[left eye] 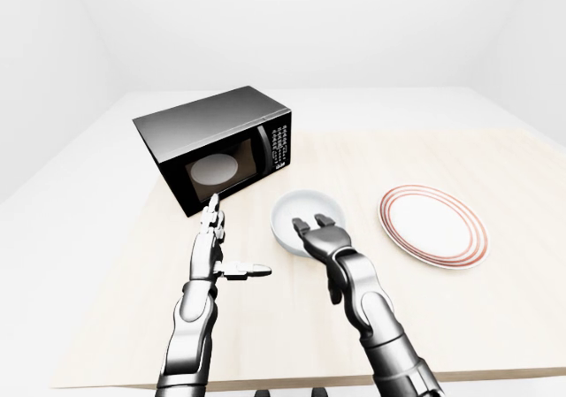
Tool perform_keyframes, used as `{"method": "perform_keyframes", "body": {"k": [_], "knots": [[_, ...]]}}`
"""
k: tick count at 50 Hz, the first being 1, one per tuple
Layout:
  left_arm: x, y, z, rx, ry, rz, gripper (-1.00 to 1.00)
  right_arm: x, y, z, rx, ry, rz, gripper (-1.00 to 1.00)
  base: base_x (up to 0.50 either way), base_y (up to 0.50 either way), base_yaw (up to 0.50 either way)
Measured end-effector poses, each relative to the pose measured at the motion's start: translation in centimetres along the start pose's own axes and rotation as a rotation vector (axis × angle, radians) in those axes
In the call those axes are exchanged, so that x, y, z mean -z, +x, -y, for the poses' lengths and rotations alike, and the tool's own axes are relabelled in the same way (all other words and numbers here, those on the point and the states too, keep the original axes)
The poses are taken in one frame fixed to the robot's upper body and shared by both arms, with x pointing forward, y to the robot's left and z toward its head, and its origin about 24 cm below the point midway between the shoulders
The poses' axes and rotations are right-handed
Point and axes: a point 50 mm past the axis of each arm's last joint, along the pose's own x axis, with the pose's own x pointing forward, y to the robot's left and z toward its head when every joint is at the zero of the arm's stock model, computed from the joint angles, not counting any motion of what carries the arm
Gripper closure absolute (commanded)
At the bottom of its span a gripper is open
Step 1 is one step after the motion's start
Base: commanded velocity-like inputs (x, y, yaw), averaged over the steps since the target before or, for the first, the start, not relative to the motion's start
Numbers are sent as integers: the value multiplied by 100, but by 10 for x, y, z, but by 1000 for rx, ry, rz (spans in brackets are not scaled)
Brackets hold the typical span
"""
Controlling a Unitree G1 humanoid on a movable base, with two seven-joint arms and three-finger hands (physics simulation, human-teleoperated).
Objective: Pick up the white bowl and put it on the plate.
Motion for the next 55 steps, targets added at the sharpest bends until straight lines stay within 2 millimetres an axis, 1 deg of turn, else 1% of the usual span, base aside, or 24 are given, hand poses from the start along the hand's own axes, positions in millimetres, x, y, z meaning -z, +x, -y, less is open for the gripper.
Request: {"method": "perform_keyframes", "body": {"k": [51, 52, 53, 54, 55], "knots": [[0, 0, 0, 0, 0, 0, -100, 7, 8, -14, -37, -1, -19, -100, 0, 0, 0], [0, 0, 0, 0, 0, 0, -100, 7, 8, -15, -38, -1, -19, -89, 0, 0, 0], [0, 0, 0, 0, 0, 0, -100, 7, 8, -15, -39, -1, -20, 4, 0, 0, 0], [0, 0, 0, 0, 0, 0, -100, 7, 8, -15, -39, -2, -20, 82, 0, 0, 0], [0, 0, 0, 0, 0, 0, -100, 7, 8, -16, -39, -2, -20, 100, 0, 0, 0]]}}
